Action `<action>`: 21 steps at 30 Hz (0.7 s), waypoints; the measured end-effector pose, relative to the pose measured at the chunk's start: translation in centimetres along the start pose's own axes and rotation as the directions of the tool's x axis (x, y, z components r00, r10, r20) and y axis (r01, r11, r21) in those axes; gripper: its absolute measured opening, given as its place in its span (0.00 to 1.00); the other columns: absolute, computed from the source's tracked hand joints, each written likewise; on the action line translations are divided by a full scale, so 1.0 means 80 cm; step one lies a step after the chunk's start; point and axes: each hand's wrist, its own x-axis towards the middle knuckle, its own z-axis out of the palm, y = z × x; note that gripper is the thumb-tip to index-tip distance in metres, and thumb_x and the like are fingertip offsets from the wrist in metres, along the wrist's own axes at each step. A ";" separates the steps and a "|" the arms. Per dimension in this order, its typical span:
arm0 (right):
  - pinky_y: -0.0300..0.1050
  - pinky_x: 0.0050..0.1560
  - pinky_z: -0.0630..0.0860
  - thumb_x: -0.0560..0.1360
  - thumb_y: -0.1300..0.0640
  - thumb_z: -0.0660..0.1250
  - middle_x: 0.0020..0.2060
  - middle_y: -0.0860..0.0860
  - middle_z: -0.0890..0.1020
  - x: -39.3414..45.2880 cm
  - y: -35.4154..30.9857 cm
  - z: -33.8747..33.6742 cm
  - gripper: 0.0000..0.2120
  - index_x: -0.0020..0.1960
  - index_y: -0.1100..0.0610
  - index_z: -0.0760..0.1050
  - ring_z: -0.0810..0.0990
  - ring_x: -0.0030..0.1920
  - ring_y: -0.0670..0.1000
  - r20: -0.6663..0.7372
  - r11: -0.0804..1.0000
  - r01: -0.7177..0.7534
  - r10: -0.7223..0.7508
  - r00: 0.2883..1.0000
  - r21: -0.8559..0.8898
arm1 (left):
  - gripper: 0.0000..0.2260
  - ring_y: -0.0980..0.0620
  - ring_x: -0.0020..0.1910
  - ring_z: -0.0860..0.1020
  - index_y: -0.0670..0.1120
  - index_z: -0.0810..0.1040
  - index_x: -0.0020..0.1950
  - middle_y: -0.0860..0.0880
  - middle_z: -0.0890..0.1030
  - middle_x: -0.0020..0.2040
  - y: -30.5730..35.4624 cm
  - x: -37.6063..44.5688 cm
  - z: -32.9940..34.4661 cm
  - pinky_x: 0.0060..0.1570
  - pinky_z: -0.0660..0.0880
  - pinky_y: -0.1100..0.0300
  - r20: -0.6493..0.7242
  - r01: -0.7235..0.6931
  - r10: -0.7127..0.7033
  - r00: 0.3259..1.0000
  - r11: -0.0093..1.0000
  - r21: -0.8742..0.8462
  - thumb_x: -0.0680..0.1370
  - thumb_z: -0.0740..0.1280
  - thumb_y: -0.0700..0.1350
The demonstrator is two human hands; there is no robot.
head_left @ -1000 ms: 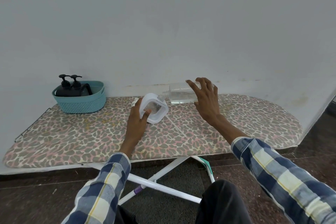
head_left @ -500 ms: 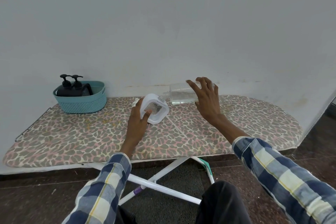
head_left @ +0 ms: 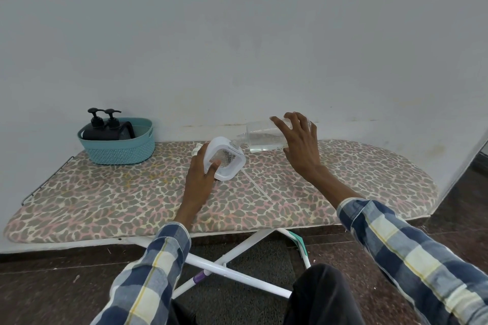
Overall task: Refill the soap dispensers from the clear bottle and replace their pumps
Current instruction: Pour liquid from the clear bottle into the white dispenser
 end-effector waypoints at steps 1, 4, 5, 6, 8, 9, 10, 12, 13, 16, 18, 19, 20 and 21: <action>0.63 0.72 0.68 0.67 0.71 0.77 0.74 0.54 0.70 0.000 0.000 0.000 0.47 0.80 0.45 0.66 0.65 0.76 0.58 0.001 1.000 0.000 0.000 1.000 -0.001 | 0.27 0.48 0.72 0.74 0.54 0.64 0.86 0.49 0.71 0.79 0.000 0.000 0.000 0.67 0.78 0.49 0.001 0.006 -0.006 1.000 1.000 -0.007 0.87 0.67 0.50; 0.63 0.72 0.68 0.68 0.71 0.77 0.74 0.54 0.70 0.000 -0.001 -0.001 0.47 0.80 0.46 0.66 0.65 0.76 0.58 0.007 1.000 0.000 0.001 1.000 -0.004 | 0.27 0.49 0.72 0.73 0.55 0.65 0.86 0.49 0.71 0.79 0.002 0.000 0.001 0.70 0.78 0.43 0.003 0.020 -0.020 1.000 1.000 -0.012 0.87 0.67 0.50; 0.63 0.73 0.68 0.68 0.71 0.77 0.74 0.54 0.70 0.000 -0.001 -0.001 0.47 0.81 0.46 0.66 0.65 0.76 0.58 0.006 1.000 0.000 0.000 1.000 -0.005 | 0.27 0.48 0.73 0.73 0.54 0.65 0.86 0.49 0.71 0.79 0.002 0.000 0.001 0.71 0.77 0.42 0.003 0.023 -0.023 1.000 1.000 -0.007 0.87 0.67 0.50; 0.63 0.73 0.68 0.68 0.71 0.77 0.74 0.54 0.70 0.000 -0.001 -0.001 0.47 0.81 0.46 0.66 0.65 0.76 0.58 0.006 1.000 -0.001 0.001 1.000 -0.006 | 0.27 0.47 0.74 0.73 0.54 0.65 0.86 0.49 0.71 0.79 0.003 0.000 0.001 0.72 0.76 0.40 0.002 0.023 -0.023 1.000 1.000 0.001 0.87 0.67 0.51; 0.63 0.72 0.68 0.68 0.71 0.77 0.74 0.54 0.70 0.000 0.000 -0.001 0.47 0.80 0.46 0.66 0.66 0.76 0.58 0.004 1.000 -0.001 0.001 1.000 -0.009 | 0.27 0.46 0.74 0.73 0.54 0.64 0.86 0.48 0.71 0.80 0.003 0.000 0.001 0.73 0.75 0.39 0.001 0.017 -0.017 1.000 1.000 0.017 0.87 0.67 0.51; 0.63 0.72 0.68 0.67 0.71 0.77 0.74 0.54 0.70 0.000 0.000 -0.001 0.47 0.80 0.46 0.66 0.66 0.76 0.58 0.003 1.000 0.001 -0.001 1.000 -0.010 | 0.27 0.46 0.74 0.73 0.54 0.64 0.86 0.48 0.71 0.80 0.003 0.000 0.001 0.73 0.75 0.38 0.001 0.018 -0.018 1.000 1.000 0.018 0.87 0.67 0.51; 0.63 0.72 0.68 0.67 0.71 0.77 0.74 0.54 0.70 0.000 0.000 -0.002 0.47 0.80 0.46 0.66 0.66 0.76 0.58 0.002 1.000 0.001 -0.001 1.000 -0.011 | 0.27 0.45 0.74 0.73 0.54 0.64 0.86 0.47 0.71 0.80 0.003 0.000 0.001 0.72 0.76 0.37 0.005 0.021 -0.021 1.000 1.000 0.011 0.87 0.67 0.51; 0.63 0.72 0.68 0.67 0.70 0.78 0.74 0.54 0.70 0.000 0.000 -0.002 0.47 0.80 0.46 0.66 0.66 0.76 0.58 0.005 1.000 0.002 -0.001 1.000 -0.012 | 0.27 0.44 0.74 0.74 0.54 0.64 0.86 0.47 0.71 0.79 0.003 -0.001 0.001 0.69 0.78 0.36 0.014 0.028 -0.028 1.000 1.000 -0.013 0.87 0.67 0.51; 0.63 0.72 0.68 0.68 0.69 0.78 0.74 0.54 0.70 0.000 0.000 -0.002 0.47 0.80 0.46 0.66 0.66 0.76 0.58 0.008 1.000 0.002 -0.002 1.000 -0.012 | 0.27 0.44 0.74 0.74 0.54 0.64 0.86 0.47 0.71 0.79 0.003 -0.001 0.001 0.69 0.78 0.36 0.015 0.030 -0.030 0.999 0.999 -0.016 0.87 0.67 0.51; 0.63 0.72 0.68 0.68 0.69 0.78 0.74 0.54 0.70 0.001 -0.001 -0.003 0.47 0.80 0.46 0.66 0.66 0.76 0.58 0.012 1.000 0.002 -0.002 1.000 -0.013 | 0.27 0.45 0.75 0.73 0.54 0.64 0.86 0.47 0.71 0.80 0.003 -0.001 0.000 0.72 0.76 0.37 0.006 0.022 -0.022 1.000 1.000 -0.002 0.87 0.67 0.51; 0.64 0.72 0.68 0.68 0.69 0.78 0.74 0.54 0.70 0.000 -0.001 -0.003 0.47 0.80 0.46 0.66 0.65 0.76 0.58 0.014 1.000 0.002 -0.001 1.000 -0.014 | 0.27 0.45 0.75 0.73 0.53 0.64 0.86 0.47 0.70 0.80 0.003 -0.001 0.001 0.73 0.75 0.37 0.004 0.020 -0.020 1.000 1.000 0.000 0.87 0.67 0.51; 0.64 0.73 0.68 0.68 0.69 0.78 0.74 0.54 0.70 0.000 -0.001 -0.003 0.47 0.80 0.46 0.66 0.65 0.77 0.58 0.013 1.000 0.001 -0.001 1.000 -0.016 | 0.27 0.45 0.76 0.73 0.53 0.64 0.86 0.47 0.70 0.81 0.003 -0.001 0.001 0.73 0.75 0.38 0.004 0.018 -0.018 1.000 1.000 0.003 0.87 0.67 0.51; 0.64 0.73 0.68 0.68 0.70 0.77 0.74 0.54 0.70 0.000 -0.001 -0.003 0.47 0.81 0.46 0.66 0.66 0.77 0.59 0.013 1.000 0.002 -0.001 1.000 -0.017 | 0.27 0.45 0.76 0.73 0.53 0.64 0.86 0.47 0.70 0.81 0.003 -0.001 0.001 0.73 0.75 0.38 0.004 0.016 -0.016 1.000 1.000 0.008 0.87 0.67 0.52; 0.63 0.73 0.68 0.68 0.70 0.77 0.74 0.54 0.70 0.000 -0.001 -0.003 0.47 0.81 0.45 0.66 0.66 0.77 0.59 0.013 1.000 0.002 -0.002 1.000 -0.020 | 0.27 0.45 0.75 0.73 0.53 0.64 0.86 0.47 0.70 0.81 0.003 -0.001 0.001 0.73 0.75 0.38 0.004 0.014 -0.014 1.000 1.000 0.010 0.87 0.66 0.52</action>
